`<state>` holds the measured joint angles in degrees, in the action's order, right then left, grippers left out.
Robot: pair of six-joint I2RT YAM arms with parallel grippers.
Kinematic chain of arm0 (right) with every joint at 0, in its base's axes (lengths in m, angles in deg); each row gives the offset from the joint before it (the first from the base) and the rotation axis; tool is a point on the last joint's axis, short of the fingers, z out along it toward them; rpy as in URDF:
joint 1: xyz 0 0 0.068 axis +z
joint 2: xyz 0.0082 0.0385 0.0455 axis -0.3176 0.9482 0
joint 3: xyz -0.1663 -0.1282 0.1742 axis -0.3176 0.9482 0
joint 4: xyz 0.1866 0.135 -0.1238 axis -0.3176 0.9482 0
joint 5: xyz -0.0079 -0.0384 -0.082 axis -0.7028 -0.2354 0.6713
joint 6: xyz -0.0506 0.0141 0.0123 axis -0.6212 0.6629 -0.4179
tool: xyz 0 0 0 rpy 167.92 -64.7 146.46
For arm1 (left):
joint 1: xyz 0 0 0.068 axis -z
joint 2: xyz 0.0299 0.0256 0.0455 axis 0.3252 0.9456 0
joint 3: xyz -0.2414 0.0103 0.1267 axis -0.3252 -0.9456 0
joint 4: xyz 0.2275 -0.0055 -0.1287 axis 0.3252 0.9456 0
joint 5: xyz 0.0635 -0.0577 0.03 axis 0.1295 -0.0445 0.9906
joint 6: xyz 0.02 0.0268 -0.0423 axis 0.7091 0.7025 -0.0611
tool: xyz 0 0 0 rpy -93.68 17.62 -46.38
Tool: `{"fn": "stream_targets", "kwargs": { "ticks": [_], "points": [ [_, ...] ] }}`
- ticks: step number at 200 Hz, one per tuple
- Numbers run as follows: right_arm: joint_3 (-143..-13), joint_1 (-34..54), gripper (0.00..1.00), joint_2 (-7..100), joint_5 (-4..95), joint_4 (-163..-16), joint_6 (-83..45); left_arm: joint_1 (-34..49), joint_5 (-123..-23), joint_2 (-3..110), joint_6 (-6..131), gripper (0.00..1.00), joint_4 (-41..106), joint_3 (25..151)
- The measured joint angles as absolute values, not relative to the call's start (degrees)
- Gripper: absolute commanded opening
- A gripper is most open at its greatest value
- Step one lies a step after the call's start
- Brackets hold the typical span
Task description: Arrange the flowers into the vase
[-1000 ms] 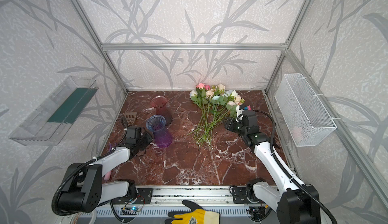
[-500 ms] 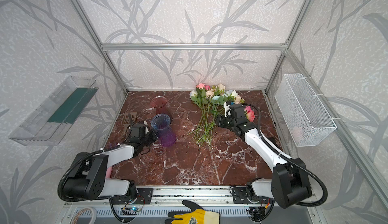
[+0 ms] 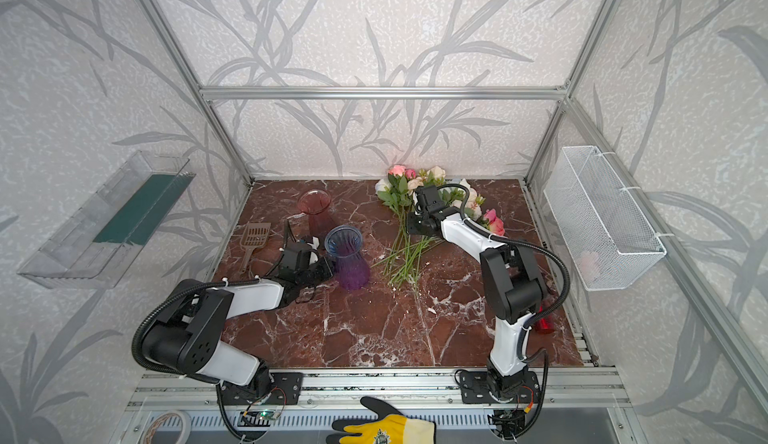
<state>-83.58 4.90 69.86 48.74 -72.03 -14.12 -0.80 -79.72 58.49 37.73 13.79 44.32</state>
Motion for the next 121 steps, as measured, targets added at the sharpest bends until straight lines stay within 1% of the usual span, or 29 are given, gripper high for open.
{"fn": "stream_targets", "kwargs": {
  "ticks": [18,34,54,63,87,96,113,115,119,121],
  "points": [
    [-87.5,4.9,0.31,73.7,50.9,-70.3,-14.0,-0.5,-79.6,57.7,38.5,0.00,14.2,44.3],
    [-90.6,4.9,0.32,76.3,52.4,-68.9,-13.9,-0.5,-79.2,55.7,39.0,0.00,15.6,44.2],
    [-94.8,4.9,0.32,79.7,53.7,-66.8,-13.8,-0.5,-78.1,50.1,39.3,0.01,19.1,43.7],
    [-96.0,4.9,0.31,81.0,54.1,-66.3,-13.6,-0.4,-77.5,46.9,39.3,0.10,21.1,43.6],
    [-97.4,4.8,0.28,83.2,54.6,-65.3,-12.9,-0.3,-75.4,36.5,39.7,0.41,27.7,43.6],
    [-97.4,4.7,0.25,83.6,54.6,-65.1,-12.5,-0.3,-74.8,33.0,39.8,0.47,30.2,43.7],
    [-97.4,4.5,0.21,84.2,54.1,-65.0,-11.7,-0.3,-73.4,26.6,40.1,0.55,35.5,44.0],
    [-97.4,4.5,0.20,84.3,53.9,-65.0,-11.6,-0.3,-73.3,26.0,40.1,0.57,36.1,44.0],
    [-97.4,4.4,0.18,84.3,53.7,-65.0,-11.5,-0.3,-72.9,24.8,40.1,0.66,37.3,44.1],
    [-97.4,4.4,0.17,84.3,53.7,-65.0,-11.4,-0.3,-72.7,24.2,40.0,0.68,37.9,44.2]
  ]
}}
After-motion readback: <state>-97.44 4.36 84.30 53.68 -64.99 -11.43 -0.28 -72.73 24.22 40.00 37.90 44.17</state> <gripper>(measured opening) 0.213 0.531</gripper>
